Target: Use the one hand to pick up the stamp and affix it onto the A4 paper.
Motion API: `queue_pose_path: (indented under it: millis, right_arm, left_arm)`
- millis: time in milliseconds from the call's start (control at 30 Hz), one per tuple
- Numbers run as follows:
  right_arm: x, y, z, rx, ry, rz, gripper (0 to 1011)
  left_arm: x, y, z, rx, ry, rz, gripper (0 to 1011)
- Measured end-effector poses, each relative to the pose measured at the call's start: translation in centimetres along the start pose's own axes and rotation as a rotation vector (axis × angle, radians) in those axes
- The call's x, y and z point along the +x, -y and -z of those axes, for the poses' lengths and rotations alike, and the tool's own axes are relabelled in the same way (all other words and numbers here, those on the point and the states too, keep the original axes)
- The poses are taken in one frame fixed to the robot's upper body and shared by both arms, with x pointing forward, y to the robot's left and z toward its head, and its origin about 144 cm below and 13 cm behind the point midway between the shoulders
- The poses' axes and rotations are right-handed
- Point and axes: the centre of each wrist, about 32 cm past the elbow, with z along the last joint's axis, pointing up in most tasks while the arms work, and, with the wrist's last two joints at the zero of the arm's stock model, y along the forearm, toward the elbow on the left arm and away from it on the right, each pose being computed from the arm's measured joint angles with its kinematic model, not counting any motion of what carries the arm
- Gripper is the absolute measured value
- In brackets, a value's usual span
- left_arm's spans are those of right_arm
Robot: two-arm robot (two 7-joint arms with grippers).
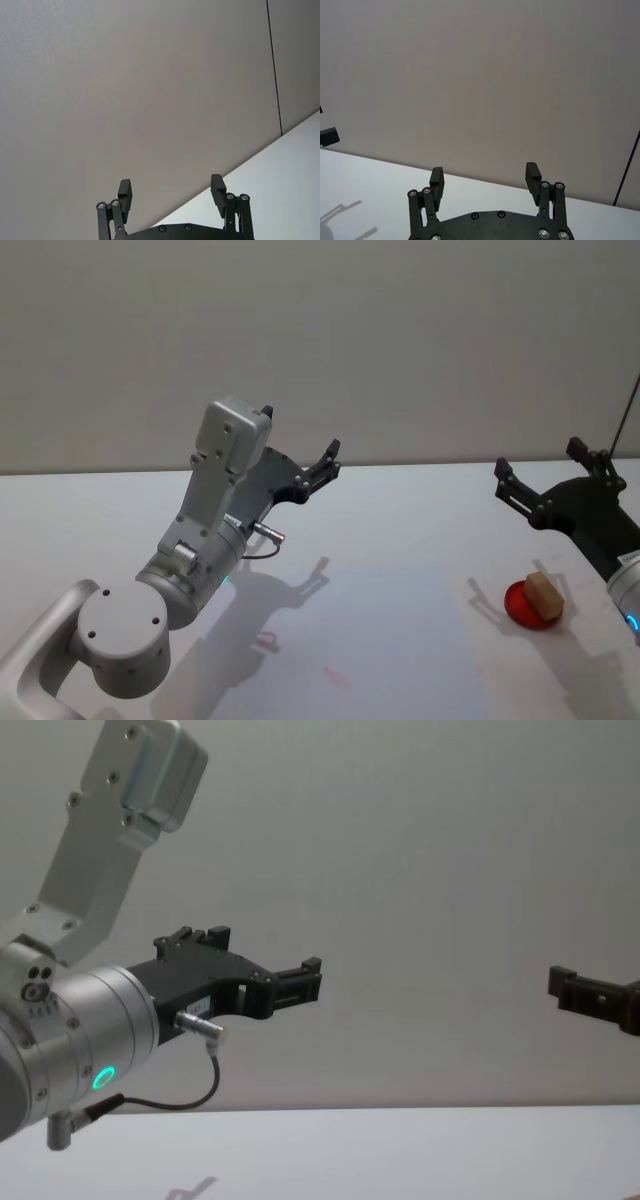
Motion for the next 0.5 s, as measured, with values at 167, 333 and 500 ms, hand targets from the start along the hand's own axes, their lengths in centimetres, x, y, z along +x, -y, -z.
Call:
queue_pose_path:
  millis: [167,333,500]
  right_arm:
    - [0.3,0.1,-0.1,0.003,0.007,0.002,1001]
    - [0.6,0.4,-0.2,-0.003,0.01,0.004,1001]
    - [1.0,1.0,-0.5,-0.025,0.009,0.008,1001]
  left_arm:
    - [0.0,0.0,0.0,0.0,0.0,0.0,1001]
    - [0.0,0.0,0.0,0.0,0.0,0.0,1001]
    - [0.0,0.0,0.0,0.0,0.0,0.0,1001]
